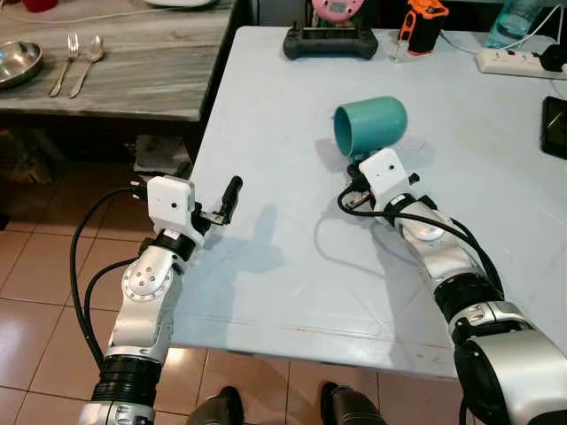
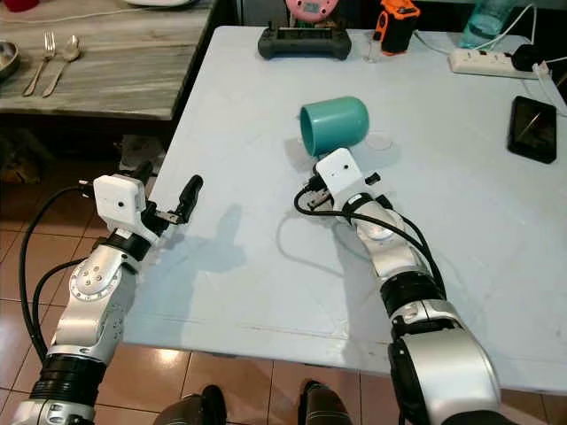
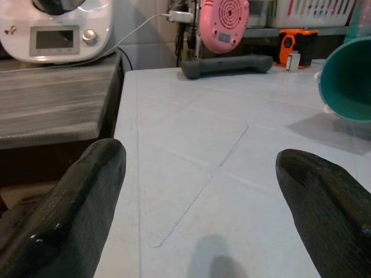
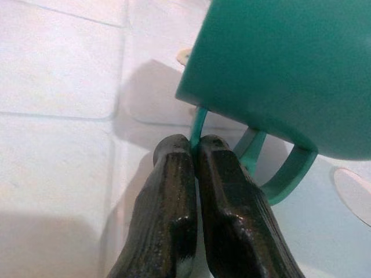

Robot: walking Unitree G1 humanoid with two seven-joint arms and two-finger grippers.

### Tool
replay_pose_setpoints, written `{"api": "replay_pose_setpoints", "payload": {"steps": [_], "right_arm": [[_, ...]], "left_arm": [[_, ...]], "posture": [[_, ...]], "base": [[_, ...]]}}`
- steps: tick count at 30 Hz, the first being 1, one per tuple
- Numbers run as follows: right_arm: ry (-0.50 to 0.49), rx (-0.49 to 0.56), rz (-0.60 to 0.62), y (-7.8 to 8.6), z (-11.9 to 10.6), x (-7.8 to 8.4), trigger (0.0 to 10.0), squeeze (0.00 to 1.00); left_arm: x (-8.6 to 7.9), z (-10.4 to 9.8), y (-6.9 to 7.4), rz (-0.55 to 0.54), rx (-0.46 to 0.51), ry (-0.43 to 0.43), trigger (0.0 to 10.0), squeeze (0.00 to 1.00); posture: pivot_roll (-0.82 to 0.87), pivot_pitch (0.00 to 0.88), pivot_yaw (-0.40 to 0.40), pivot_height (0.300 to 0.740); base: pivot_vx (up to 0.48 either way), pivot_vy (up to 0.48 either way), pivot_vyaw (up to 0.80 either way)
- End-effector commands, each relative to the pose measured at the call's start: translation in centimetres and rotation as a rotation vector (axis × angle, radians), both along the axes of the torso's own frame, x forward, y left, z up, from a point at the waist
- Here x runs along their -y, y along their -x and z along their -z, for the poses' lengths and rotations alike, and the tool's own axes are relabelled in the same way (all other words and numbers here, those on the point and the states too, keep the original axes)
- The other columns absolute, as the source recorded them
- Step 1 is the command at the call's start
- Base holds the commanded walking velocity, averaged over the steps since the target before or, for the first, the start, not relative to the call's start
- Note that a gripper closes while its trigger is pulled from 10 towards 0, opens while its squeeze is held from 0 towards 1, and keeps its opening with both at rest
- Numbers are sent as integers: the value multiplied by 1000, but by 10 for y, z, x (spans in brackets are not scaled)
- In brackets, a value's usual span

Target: Setting the table

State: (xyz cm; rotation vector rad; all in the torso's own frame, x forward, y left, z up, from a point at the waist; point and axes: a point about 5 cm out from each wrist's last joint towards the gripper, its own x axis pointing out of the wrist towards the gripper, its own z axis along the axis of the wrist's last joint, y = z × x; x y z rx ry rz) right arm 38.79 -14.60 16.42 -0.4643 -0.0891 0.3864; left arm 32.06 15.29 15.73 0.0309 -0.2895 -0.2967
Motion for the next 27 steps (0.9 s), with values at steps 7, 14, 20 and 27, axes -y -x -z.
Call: {"api": "replay_pose_setpoints", "payload": {"steps": [7,14,20,27], "right_arm": [[-96,11,-54,7,-3,-17,0,0],[-191,30,-100,14,-16,-32,0,0],[-301,50,-111,23,-29,-44,0,0],[-509,24,-145,41,-47,-61,0,0]], "left_arm": [[-2,2,-1,-18,2,2,10000,0],[0,0,-4,-16,8,7,10000,0],[0,-1,-6,-17,13,5,10000,0],[1,-2,-8,-4,15,-11,10000,0]], "posture": [[-129,186,68,740],[-139,179,70,740],[-142,170,72,740],[-152,162,86,740]], "base": [[0,0,0],[0,0,0],[0,0,0],[0,0,0]]}}
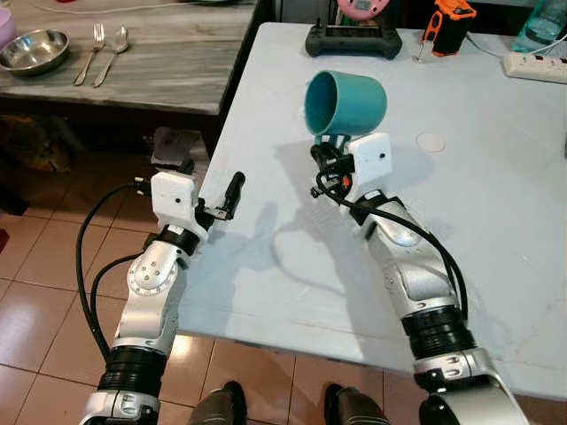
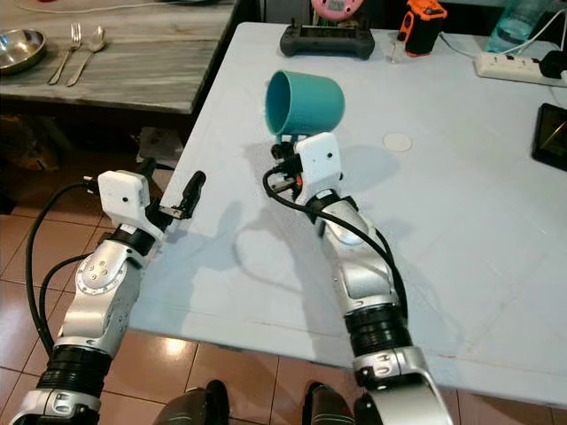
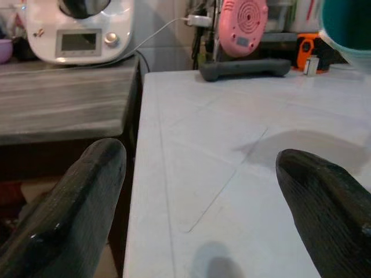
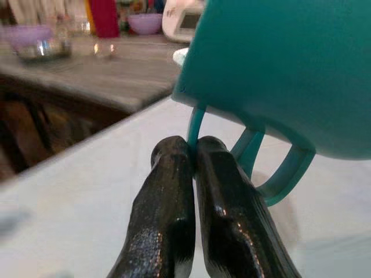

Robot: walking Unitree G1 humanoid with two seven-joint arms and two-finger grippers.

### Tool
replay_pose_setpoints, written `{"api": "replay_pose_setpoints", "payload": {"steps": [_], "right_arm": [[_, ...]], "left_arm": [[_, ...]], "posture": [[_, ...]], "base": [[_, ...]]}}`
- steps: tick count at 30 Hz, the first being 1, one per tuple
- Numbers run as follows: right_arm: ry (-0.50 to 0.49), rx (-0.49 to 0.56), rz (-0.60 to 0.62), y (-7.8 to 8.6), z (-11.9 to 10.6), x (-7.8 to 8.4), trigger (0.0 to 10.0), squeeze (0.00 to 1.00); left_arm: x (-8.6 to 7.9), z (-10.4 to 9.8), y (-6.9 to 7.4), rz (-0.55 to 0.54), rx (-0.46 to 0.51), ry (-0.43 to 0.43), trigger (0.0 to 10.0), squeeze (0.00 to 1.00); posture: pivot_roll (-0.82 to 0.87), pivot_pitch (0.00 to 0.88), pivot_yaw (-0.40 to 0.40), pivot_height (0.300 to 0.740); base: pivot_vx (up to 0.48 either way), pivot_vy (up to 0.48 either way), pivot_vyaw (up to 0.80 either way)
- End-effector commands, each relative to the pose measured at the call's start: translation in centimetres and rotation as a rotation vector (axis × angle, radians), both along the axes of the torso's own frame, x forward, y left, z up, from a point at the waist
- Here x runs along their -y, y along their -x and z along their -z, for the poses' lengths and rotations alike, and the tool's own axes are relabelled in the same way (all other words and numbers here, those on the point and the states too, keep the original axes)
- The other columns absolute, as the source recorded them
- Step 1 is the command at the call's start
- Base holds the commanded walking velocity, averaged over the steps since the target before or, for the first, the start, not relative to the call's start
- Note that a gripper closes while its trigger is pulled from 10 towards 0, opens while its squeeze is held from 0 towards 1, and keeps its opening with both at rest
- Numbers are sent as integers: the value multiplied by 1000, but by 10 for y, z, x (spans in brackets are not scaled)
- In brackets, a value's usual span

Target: Setting the table

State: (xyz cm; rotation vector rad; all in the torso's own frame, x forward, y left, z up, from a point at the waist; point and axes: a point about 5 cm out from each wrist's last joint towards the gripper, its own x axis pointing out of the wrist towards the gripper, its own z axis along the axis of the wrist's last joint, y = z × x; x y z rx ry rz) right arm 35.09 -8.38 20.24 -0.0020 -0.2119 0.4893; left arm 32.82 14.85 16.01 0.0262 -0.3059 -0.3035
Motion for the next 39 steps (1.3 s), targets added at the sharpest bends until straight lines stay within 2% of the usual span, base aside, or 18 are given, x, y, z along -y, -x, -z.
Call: {"api": "replay_pose_setpoints", "payload": {"steps": [1,2,3,7,8,14,20,25,27,28,30,31,35,39], "right_arm": [[-92,0,-9,7,-11,-1,0,0],[-143,-19,-23,10,-14,-4,0,0],[-143,-19,-23,10,-14,-4,0,0],[-331,-83,-91,20,-22,-13,0,0],[-404,-108,-125,23,-24,-16,0,0],[-597,-173,-203,32,-27,-16,0,0],[-709,-230,-261,40,-24,-16,0,0],[-875,-303,-241,41,-13,-2,0,0],[-892,-311,-244,42,-12,0,0,0],[-944,-312,-258,44,-10,3,0,0],[-966,-315,-262,44,-9,5,0,0],[-1011,-317,-267,45,-7,9,0,0],[-1071,-317,-267,47,-3,16,0,0],[-1061,-332,-241,48,6,20,0,0]], "left_arm": [[-4,1,0,-9,0,-25,10000,0],[-4,1,-1,-7,1,-35,10000,0],[-4,1,-1,-7,1,-35,10000,0],[-5,0,-3,-6,5,-51,10000,0],[-6,-1,-4,-6,5,-54,10000,0],[-5,-3,-6,-6,19,-77,10000,0],[-5,-4,-5,3,21,-79,10000,0],[-4,-4,-6,8,26,-86,10000,0],[-3,-4,-6,8,27,-87,10000,0],[-4,-4,-6,8,29,-90,10000,0],[-4,-4,-6,8,30,-91,10000,0],[-4,-4,-6,8,32,-94,10000,0],[-4,-6,-6,9,39,-105,10000,0],[-3,-8,-7,16,51,-121,10000,0]], "posture": [[-153,161,88,740],[-154,159,93,740],[-154,159,93,740],[-156,156,103,740],[-157,155,107,740],[-159,154,117,740],[-162,157,123,740],[-159,160,127,740],[-159,160,127,740],[-159,160,130,740],[-158,160,131,740],[-159,161,132,740],[-158,161,138,740],[-158,162,140,740]], "base": [[0,0,0],[0,0,0],[0,0,0],[0,0,0],[0,0,0],[0,0,0],[0,0,0],[0,0,0],[0,0,0],[0,0,0],[0,0,0],[0,0,0],[0,0,0],[0,0,0]]}}
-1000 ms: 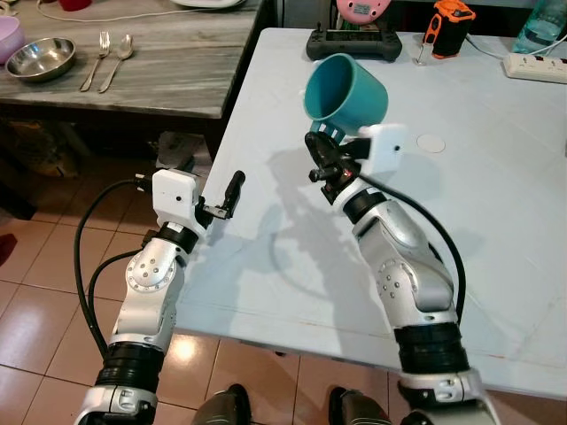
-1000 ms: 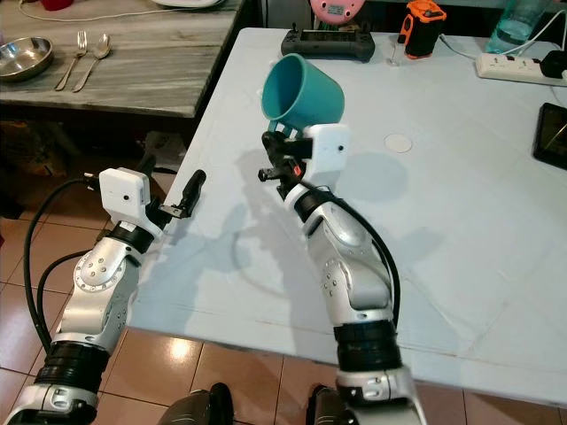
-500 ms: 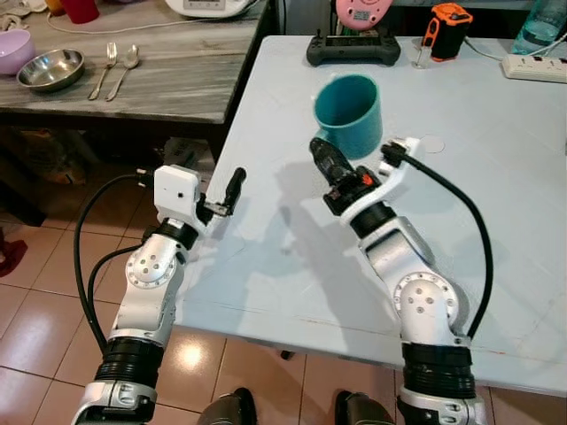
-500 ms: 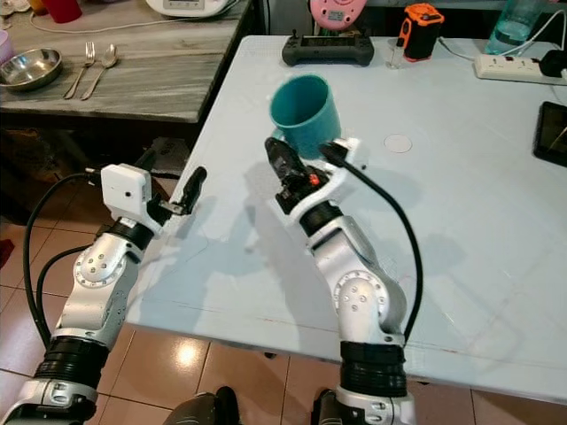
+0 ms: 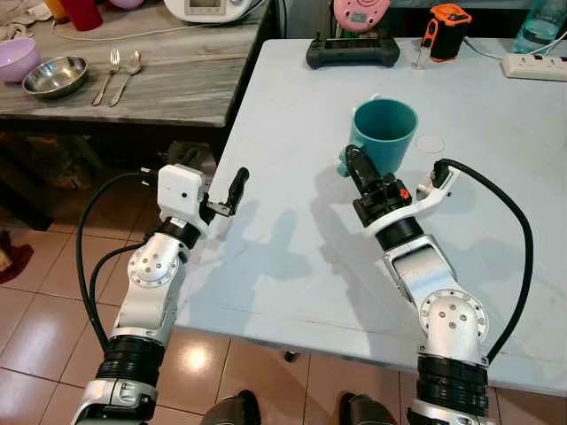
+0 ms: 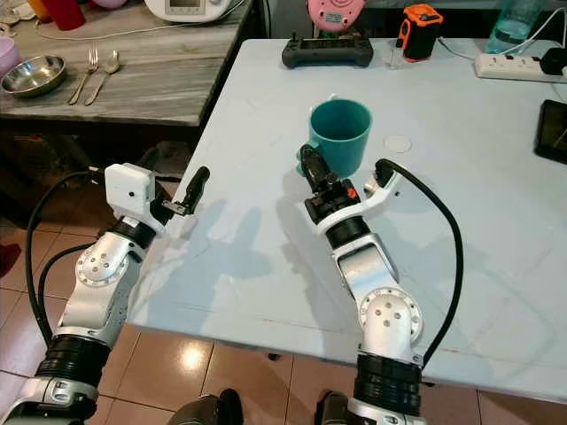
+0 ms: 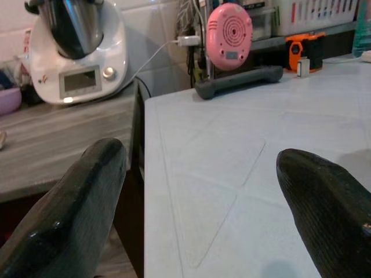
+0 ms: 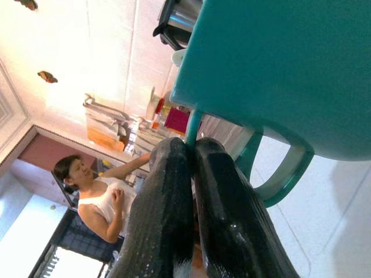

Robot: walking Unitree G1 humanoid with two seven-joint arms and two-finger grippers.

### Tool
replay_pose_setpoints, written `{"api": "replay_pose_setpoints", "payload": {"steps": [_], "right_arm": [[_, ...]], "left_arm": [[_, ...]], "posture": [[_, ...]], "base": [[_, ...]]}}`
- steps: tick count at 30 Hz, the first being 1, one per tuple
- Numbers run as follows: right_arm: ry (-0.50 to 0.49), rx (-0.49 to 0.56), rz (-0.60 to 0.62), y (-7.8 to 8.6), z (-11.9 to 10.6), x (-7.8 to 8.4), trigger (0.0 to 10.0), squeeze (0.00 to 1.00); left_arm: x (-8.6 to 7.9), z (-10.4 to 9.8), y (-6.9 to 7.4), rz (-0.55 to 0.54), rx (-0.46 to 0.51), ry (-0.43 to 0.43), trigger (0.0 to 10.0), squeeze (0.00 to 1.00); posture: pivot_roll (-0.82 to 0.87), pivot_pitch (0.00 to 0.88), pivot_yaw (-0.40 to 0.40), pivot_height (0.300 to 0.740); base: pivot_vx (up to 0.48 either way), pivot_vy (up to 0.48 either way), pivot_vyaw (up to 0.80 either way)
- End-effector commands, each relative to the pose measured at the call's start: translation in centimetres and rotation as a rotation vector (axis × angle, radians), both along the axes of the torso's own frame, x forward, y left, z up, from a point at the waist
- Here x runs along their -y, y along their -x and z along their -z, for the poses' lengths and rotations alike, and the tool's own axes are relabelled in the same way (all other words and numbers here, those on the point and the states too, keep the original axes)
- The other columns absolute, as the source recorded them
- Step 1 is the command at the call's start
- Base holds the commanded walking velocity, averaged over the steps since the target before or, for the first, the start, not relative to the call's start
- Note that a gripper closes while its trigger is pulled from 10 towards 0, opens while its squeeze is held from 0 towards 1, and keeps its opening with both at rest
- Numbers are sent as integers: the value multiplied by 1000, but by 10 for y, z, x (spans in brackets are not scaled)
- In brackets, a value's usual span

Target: Setting the table

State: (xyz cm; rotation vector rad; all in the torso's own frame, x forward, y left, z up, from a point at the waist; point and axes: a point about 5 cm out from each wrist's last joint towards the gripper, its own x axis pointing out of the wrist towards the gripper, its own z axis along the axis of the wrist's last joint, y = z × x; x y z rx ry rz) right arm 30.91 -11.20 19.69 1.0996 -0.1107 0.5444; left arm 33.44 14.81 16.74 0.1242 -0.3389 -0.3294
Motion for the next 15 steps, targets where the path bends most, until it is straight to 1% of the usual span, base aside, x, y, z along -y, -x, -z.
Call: {"api": "replay_pose_setpoints", "payload": {"steps": [1,2,5,8,10,11,12,13,15], "right_arm": [[-38,8,-12,6,2,-8,0,0],[-12,-2,-7,7,7,-6,0,0],[0,-15,0,8,11,-4,0,0],[21,-39,9,9,21,0,0,0],[29,-42,10,10,23,0,0,0],[39,-45,12,10,25,1,1922,0],[39,-45,12,10,25,1,1922,0],[67,-45,19,10,27,2,10000,0],[89,-47,29,10,29,2,10000,0]], "left_arm": [[-3,-1,-1,4,4,-28,10000,0],[-3,-1,-1,4,7,-35,10000,0],[-3,-1,-1,5,10,-39,10000,0],[-3,-2,0,10,23,-59,10000,0],[-3,-2,0,11,23,-60,10000,0],[-3,-2,0,11,23,-60,10000,0],[-3,-2,0,11,23,-60,10000,0],[-3,-3,0,11,24,-61,10000,0],[-4,-3,0,11,25,-62,10000,0]], "posture": [[-158,162,142,740],[-157,162,143,740],[-155,163,145,740],[-153,162,146,740],[-148,162,149,740],[-148,162,149,740],[-148,162,149,740],[-146,161,150,740],[-146,160,152,740]], "base": [[0,0,0],[0,0,0],[0,0,0],[0,0,0],[0,0,0],[0,0,0],[0,0,0],[0,0,0],[0,0,0]]}}
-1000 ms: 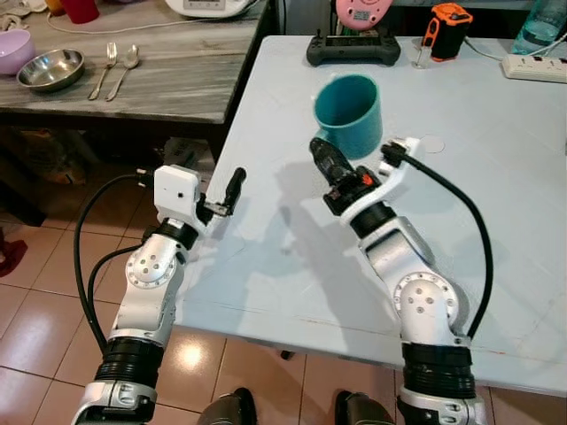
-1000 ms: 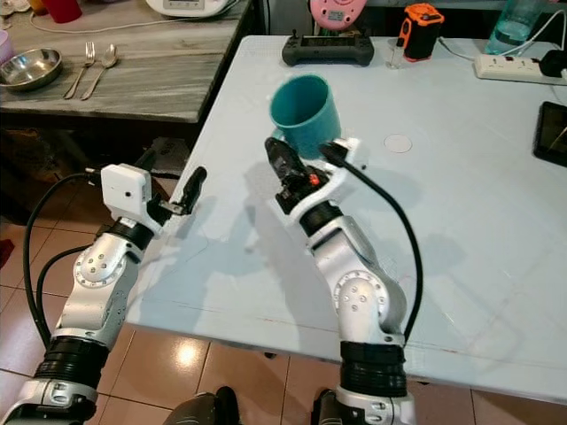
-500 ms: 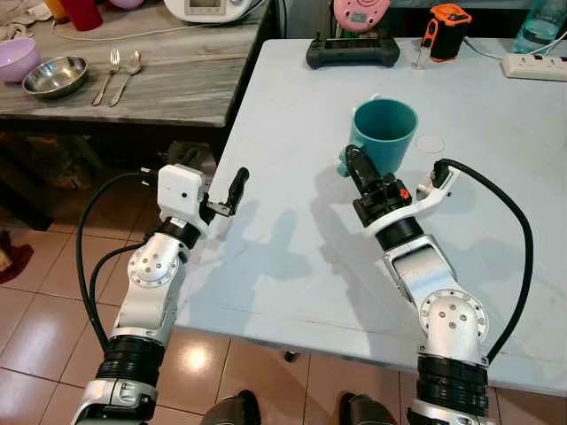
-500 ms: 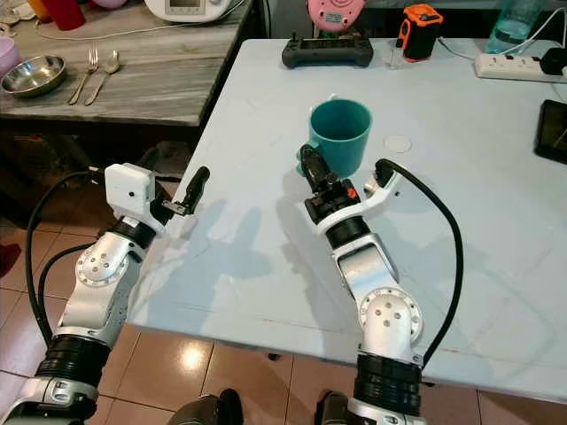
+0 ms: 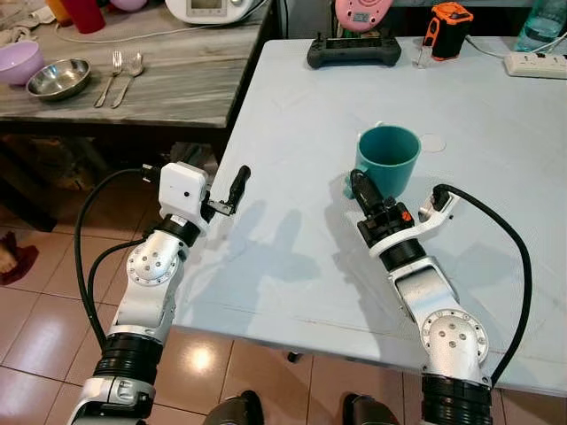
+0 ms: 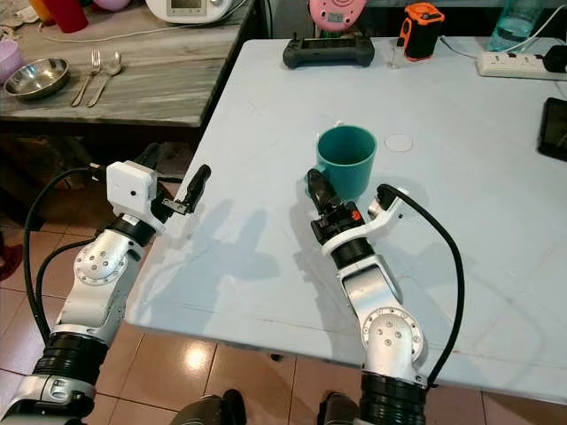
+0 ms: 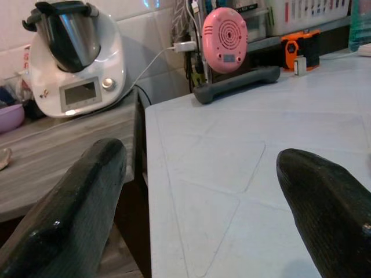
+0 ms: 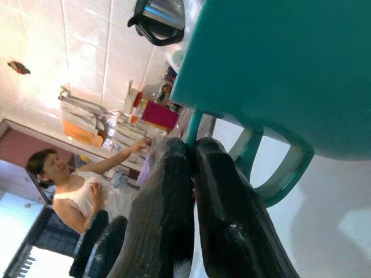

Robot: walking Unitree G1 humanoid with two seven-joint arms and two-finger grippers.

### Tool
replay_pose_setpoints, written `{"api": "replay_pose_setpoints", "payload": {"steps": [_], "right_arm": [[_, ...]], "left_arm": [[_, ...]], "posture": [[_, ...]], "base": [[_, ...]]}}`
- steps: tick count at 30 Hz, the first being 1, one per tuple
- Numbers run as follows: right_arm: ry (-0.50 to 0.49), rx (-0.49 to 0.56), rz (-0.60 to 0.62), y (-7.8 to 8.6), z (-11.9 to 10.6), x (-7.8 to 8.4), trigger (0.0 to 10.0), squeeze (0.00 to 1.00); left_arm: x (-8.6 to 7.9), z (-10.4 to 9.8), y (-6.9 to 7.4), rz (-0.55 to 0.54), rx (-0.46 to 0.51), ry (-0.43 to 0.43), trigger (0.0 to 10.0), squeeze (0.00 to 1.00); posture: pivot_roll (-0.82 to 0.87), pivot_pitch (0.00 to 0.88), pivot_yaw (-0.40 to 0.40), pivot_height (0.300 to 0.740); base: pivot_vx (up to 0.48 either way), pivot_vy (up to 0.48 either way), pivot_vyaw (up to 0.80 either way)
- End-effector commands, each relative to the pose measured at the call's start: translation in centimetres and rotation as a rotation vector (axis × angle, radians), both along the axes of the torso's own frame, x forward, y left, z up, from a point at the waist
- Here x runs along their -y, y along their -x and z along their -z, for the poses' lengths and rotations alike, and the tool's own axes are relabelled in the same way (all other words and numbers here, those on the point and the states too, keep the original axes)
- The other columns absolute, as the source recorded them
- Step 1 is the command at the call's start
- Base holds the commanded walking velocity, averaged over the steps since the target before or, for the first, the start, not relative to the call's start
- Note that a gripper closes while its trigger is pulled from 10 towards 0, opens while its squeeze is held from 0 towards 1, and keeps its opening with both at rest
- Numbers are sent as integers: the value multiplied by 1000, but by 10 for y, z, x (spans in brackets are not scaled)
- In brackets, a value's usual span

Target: Setting the table

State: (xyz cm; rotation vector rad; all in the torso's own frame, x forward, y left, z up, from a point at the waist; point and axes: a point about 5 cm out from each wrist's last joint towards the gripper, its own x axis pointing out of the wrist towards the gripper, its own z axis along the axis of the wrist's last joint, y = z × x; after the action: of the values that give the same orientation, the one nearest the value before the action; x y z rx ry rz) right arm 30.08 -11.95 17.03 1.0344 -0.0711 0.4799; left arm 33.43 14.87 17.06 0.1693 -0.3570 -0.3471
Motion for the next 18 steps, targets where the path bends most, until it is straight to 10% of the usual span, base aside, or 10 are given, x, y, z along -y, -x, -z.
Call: {"api": "replay_pose_setpoints", "payload": {"steps": [1,2,16,18], "right_arm": [[13,-3,-10,1,3,-5,10000,0],[4,-1,-13,1,3,-5,10000,1000],[63,29,13,-2,-3,-6,10000,1000],[237,77,28,-1,-8,-12,10000,1000]], "left_arm": [[-3,0,0,-1,1,-18,10000,0],[-3,0,0,0,2,-17,10000,0],[-2,-1,0,6,9,-9,10000,0],[-3,-2,2,8,11,-4,10000,0]], "posture": [[-146,159,152,740],[-146,159,152,740],[-143,154,145,740],[-146,153,145,740]], "base": [[0,0,0],[0,0,0],[0,0,0],[0,0,0]]}}
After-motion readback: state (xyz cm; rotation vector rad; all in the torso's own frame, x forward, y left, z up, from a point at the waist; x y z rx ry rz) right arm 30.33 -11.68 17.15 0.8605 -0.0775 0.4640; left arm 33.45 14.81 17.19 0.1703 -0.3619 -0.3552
